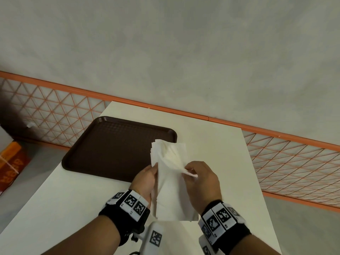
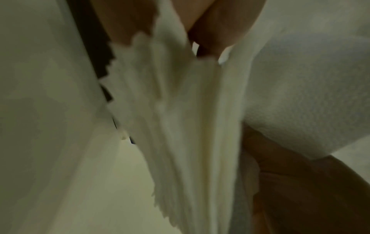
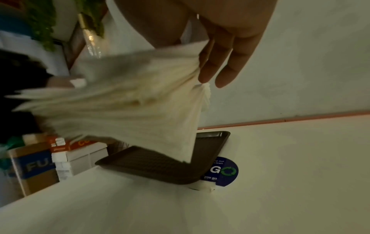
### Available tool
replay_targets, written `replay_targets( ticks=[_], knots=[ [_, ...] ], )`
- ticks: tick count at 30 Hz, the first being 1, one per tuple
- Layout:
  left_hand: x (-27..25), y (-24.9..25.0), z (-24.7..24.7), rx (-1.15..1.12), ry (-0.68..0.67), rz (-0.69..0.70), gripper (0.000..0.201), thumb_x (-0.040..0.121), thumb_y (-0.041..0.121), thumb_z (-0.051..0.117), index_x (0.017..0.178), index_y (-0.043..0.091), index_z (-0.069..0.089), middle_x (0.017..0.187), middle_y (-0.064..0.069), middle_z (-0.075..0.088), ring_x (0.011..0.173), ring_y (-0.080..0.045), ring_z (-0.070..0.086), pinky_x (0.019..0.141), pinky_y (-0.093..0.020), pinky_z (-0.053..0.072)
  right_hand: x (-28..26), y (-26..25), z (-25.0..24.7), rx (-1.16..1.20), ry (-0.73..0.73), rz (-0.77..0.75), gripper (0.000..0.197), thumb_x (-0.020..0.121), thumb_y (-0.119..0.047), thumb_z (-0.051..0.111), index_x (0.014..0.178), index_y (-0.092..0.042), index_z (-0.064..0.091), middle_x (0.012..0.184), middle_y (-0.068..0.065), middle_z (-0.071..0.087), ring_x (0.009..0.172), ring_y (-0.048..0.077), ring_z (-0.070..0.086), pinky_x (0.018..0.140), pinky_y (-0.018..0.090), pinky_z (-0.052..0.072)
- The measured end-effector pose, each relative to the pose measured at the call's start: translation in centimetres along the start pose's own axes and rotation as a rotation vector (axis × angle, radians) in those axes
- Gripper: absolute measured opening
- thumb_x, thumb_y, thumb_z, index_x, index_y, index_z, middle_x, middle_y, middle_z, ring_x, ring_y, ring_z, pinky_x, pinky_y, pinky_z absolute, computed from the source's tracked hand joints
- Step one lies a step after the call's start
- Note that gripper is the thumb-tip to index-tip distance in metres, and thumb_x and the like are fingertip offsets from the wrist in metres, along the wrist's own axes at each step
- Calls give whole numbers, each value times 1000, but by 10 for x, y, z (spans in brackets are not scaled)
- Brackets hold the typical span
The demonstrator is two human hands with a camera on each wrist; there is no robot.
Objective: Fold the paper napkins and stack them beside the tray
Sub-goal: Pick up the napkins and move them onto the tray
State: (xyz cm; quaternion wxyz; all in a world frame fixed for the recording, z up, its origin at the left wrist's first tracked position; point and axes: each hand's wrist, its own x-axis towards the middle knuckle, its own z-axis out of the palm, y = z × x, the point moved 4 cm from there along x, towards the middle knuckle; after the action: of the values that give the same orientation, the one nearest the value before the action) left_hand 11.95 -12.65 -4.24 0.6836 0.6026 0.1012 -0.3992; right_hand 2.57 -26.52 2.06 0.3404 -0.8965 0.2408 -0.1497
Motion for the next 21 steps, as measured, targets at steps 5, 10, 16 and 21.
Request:
replay_targets(
  ticks=[5,10,16,21],
  knots=[
    [-2,-2,8,-21,89,59,24,98,-1,41,80,6,56,80,-10,58,91,-33,61,80,-37,50,-2,4,-3,194,-46,-23,43,77,4,60,83,-39,63,84,-19,66,82,6,63,73,13,47],
    [-3,-1,6,-139,58,-29,28,94,27,56,96,3,71,86,-14,74,88,-33,68,82,-42,54,5,7,-14,550,-119,114,28,78,4,66,82,-24,66,80,-1,70,68,11,63,58,24,51],
    [-8,3,15,-141,-38,-21,36,83,37,68,104,8,72,101,-16,73,99,-34,68,86,-41,55,10,13,-22,672,-178,169,8,80,-20,71,87,-19,71,89,5,72,81,19,65,77,46,56],
    [-9,3,20,-148,-80,36,33,86,18,65,114,1,67,108,-21,69,90,-32,69,77,-39,56,16,17,-16,693,-247,237,13,79,-16,72,85,-5,67,93,21,69,78,25,62,77,49,55]
  ],
)
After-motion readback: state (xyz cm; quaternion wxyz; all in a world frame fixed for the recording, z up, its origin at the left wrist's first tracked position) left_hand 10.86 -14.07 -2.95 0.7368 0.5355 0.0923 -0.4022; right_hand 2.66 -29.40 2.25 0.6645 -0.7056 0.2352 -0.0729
